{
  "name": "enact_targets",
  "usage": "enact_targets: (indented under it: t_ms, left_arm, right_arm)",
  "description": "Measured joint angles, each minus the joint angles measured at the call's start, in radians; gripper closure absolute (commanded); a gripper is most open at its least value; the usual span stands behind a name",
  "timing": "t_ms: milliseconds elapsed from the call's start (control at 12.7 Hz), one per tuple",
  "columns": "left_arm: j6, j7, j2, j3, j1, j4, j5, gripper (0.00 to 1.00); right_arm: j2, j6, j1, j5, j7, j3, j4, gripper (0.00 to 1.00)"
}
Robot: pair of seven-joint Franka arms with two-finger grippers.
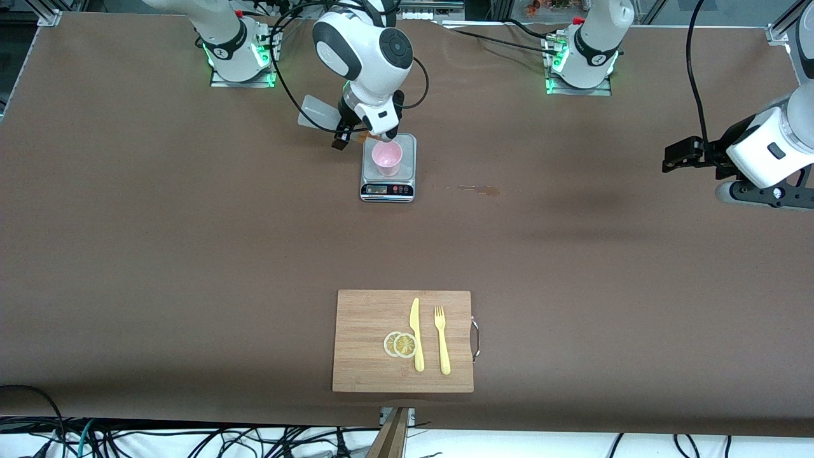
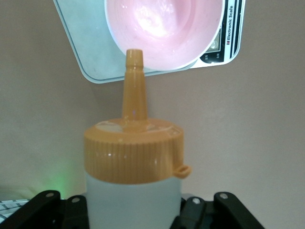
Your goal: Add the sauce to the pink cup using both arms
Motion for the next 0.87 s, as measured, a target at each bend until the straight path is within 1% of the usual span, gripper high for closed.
enact_targets:
  t_ms: [237,316,474,632,868]
  left_arm:
    - [0.0,0.0,0.0,0.0,0.0,0.0,0.0,0.0]
    - [0.0,0.0,0.0,0.0,0.0,0.0,0.0,0.0]
    - [0.0,0.0,0.0,0.0,0.0,0.0,0.0,0.0]
    - [0.0,0.0,0.0,-0.001,0.0,0.0,0.0,0.0]
    - [0.0,0.0,0.0,-0.001,0.0,0.0,0.0,0.0]
  right_arm:
    - [0.0,0.0,-0.001,-0.002,-0.007,-0.004,0.009,1.0]
    - [0.0,-0.003,-0.004,-0.002,-0.025,-0.013,0.02,1.0]
    - [-0.001,-0.026,-0.02,0.016,-0.098,-0.055,0.057,1.0]
    - [-0.008,-0.041,-0.065,0.07,-0.196,-0.083,0.096,1.0]
    - [-0.047,-0.046,-0.117,0.166,-0.369,-0.142,0.109,1.0]
